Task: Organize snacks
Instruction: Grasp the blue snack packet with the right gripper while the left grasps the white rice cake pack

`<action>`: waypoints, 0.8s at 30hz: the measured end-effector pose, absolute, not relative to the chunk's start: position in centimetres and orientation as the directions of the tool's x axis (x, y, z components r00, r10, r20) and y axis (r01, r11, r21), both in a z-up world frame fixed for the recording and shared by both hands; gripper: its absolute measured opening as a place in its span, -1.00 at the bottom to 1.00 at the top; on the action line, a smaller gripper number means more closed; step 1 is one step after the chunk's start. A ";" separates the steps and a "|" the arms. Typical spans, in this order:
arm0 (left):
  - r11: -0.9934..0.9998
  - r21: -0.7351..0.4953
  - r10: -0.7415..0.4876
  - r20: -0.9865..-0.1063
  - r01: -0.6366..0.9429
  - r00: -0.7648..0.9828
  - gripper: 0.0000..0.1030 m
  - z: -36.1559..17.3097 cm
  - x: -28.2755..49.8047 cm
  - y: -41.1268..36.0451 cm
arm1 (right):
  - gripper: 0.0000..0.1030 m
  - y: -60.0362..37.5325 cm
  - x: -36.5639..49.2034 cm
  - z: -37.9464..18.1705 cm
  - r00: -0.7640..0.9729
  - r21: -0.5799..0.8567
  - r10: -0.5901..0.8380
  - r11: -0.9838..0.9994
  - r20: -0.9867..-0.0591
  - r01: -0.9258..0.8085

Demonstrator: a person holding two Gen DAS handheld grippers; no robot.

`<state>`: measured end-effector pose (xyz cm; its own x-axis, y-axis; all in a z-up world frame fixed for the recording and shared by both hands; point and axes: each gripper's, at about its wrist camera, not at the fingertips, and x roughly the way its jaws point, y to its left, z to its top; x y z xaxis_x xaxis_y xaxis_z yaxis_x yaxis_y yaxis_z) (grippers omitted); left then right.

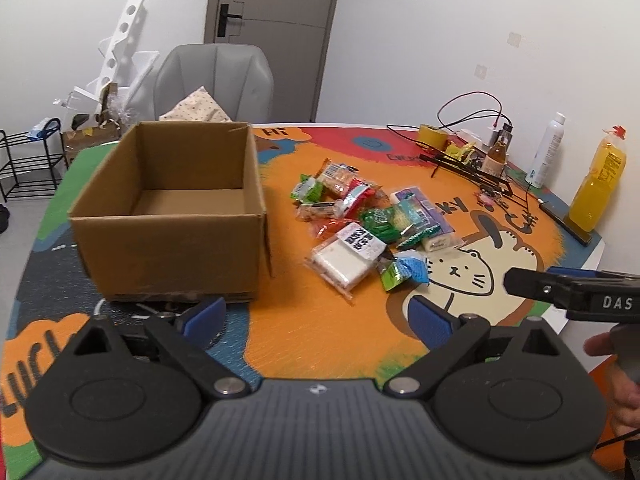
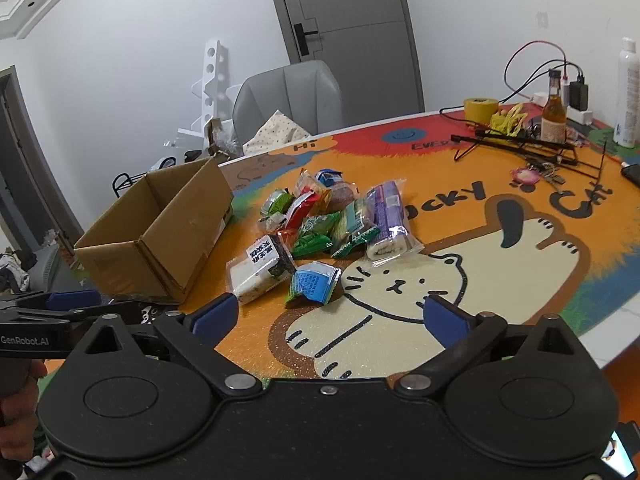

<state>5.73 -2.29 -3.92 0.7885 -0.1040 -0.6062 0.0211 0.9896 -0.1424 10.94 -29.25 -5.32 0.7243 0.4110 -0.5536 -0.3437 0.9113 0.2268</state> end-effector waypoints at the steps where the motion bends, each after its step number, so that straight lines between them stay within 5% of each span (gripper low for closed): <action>1: 0.989 -0.144 -0.108 -0.606 0.025 0.788 0.86 -4.0 6.0 -2.5 | 0.84 -29.2 11.3 -5.6 0.720 0.232 0.415 0.910 -0.556 -0.345; 10: 0.985 -0.163 -0.144 -0.611 0.055 0.779 0.54 -5.4 8.8 -3.5 | 0.41 -28.8 14.4 -7.9 0.665 0.302 0.466 0.885 -0.583 -0.355; 17: 0.983 -0.163 -0.167 -0.630 0.081 0.759 0.25 -6.7 11.1 -4.4 | 0.31 -27.8 16.9 -9.6 0.620 0.347 0.499 0.867 -0.606 -0.359; 24: 0.983 -0.161 -0.176 -0.640 0.093 0.748 0.20 -7.4 13.2 -4.8 | 0.17 -26.9 19.4 -11.0 0.581 0.387 0.527 0.850 -0.620 -0.358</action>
<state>13.19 -4.78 -7.42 0.7482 -0.1757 -0.6398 0.0931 0.9826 -0.1610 19.43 -26.88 -10.98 0.5806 0.5275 -0.6203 -0.3583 0.8496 0.3871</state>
